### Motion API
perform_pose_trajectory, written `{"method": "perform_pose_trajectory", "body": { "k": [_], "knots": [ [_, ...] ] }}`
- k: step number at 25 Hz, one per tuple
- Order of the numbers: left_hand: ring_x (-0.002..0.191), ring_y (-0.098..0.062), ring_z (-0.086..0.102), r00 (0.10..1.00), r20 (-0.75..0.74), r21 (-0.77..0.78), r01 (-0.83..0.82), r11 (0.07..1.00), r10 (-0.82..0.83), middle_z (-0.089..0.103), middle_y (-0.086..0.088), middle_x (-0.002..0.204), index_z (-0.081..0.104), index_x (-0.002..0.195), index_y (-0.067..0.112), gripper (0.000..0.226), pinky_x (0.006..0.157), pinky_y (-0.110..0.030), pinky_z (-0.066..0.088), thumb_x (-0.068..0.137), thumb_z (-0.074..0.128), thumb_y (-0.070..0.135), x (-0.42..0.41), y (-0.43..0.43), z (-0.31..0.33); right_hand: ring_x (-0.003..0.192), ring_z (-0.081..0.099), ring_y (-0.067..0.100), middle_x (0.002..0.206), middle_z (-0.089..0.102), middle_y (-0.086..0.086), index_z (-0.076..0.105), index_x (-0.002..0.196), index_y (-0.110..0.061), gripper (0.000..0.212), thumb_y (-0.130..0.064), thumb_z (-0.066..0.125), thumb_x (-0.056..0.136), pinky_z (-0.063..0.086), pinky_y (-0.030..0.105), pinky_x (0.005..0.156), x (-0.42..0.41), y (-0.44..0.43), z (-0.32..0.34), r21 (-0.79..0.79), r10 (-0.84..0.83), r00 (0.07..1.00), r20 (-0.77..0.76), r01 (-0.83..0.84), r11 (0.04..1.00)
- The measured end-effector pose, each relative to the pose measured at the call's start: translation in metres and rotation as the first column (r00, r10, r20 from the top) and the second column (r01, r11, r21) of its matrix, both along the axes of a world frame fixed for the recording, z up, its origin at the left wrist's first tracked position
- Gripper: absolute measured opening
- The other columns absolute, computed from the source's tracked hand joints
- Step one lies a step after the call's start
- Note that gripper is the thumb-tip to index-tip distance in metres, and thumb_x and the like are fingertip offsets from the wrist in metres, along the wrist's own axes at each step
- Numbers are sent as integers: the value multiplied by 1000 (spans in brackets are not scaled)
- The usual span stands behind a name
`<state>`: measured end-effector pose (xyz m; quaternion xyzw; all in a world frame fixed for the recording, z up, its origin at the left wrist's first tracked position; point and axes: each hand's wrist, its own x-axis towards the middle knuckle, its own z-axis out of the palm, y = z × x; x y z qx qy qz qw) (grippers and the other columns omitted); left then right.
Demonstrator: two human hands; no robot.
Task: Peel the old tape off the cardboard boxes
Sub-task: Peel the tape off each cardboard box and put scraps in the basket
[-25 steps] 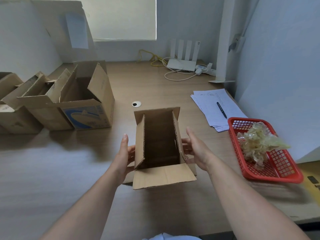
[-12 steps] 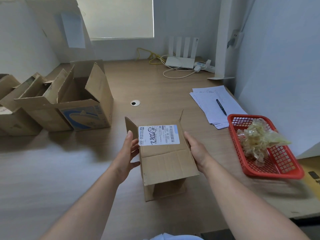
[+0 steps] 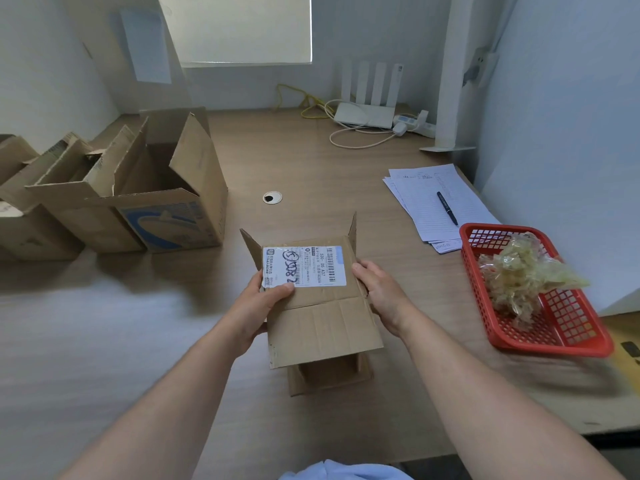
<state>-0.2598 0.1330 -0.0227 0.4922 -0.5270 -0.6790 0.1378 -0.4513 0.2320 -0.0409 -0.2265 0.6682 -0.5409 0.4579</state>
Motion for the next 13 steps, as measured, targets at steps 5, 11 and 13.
{"method": "perform_pose_trajectory", "body": {
  "k": [5,11,13],
  "knots": [
    [88,-18,69,992,-56,-23,-112,993,111,71,2,103,56,118,29,29,68,-34,57,92,59,15,8,-7,4,123,47,10,139,49,-3,38,143,-16,49,-31,46,98,36,24,100,11,-12,-3,106,131,963,-236,-108,988],
    [85,-23,67,987,-70,-39,-149,988,146,71,0,100,57,109,32,34,63,-35,56,92,54,2,13,-8,-2,144,14,22,156,25,2,33,147,-25,56,-31,48,94,12,40,116,28,-18,-26,389,432,746,-507,-249,887],
    [89,-24,66,989,-25,-44,-150,988,149,69,-3,106,57,116,26,35,67,-35,55,92,56,2,24,-11,-14,144,14,23,156,23,-1,33,146,-26,55,-32,48,93,13,41,116,29,-11,-34,462,510,676,-532,-272,844]
  ]
}}
